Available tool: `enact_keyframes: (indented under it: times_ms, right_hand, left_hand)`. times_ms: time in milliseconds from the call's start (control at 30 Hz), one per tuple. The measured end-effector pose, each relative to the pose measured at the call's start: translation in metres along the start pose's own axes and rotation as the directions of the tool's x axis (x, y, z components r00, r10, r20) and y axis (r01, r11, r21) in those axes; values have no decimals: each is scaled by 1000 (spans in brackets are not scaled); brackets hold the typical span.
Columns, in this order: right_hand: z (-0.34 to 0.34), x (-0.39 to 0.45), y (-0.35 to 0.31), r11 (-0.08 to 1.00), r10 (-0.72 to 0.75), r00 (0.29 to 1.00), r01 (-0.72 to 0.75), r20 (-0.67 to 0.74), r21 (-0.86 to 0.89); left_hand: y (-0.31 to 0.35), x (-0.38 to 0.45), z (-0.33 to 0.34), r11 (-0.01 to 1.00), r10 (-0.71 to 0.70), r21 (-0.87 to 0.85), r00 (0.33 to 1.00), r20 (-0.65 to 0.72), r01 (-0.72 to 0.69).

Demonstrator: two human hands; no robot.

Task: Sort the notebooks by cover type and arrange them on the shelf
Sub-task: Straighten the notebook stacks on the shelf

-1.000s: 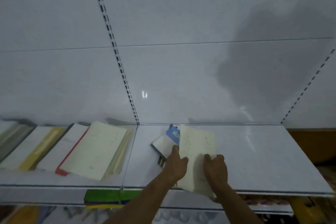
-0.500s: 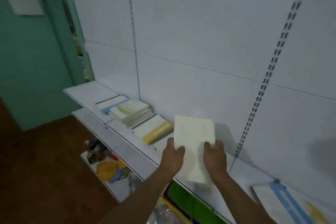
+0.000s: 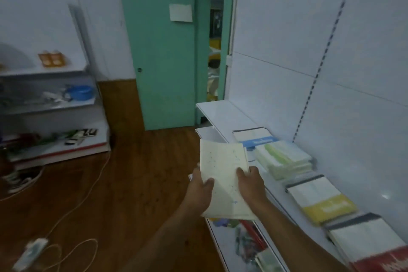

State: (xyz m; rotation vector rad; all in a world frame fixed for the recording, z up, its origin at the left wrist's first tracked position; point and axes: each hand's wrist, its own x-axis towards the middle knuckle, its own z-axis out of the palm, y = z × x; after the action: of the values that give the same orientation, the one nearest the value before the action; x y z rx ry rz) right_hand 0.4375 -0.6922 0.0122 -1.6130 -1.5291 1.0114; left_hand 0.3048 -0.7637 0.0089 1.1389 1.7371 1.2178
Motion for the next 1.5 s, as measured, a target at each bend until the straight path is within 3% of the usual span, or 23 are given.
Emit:
enact_keyframes:
  times_ms: [300,433,600,867,1000,1200,1367,1500]
  right_hand:
    - [110,87,-40,997,-61,978,67,201,-25]
    - [135,131,-57,999,-44,979,46,198,-9]
    - [130,175,-66,999,-16,991,13,135,29]
    - [54,200,-39,987,143,973,-127,-182,95]
    - [-25,173,-3,962,270,869,-221,-415,163]
    - [-128,66,66,898,440,601,-314,-667,310]
    - [-187,-27,109,855,499,375,-360,-781,373]
    - [-230,-77,144,833,519,288,-384,-805,399]
  left_hand:
    - [-37,93,-67,992,-124,-54,982,-142,118]
    - [-28,139,-79,989,-150,-38,979,-138,146]
    - [-14,191,-71,997,-79,-28,997,-25,78]
    - [6,238,-2,998,61,-16,939,339,-59]
    - [34,232,75,989,130,-15,799,588,-149]
    - [56,145,187,970,191,-71,554,810,-231]
    - [67,55,248,945,214,-105,343,915,-308]
    - [80,1,285,899,296,-182,248,922,-398]
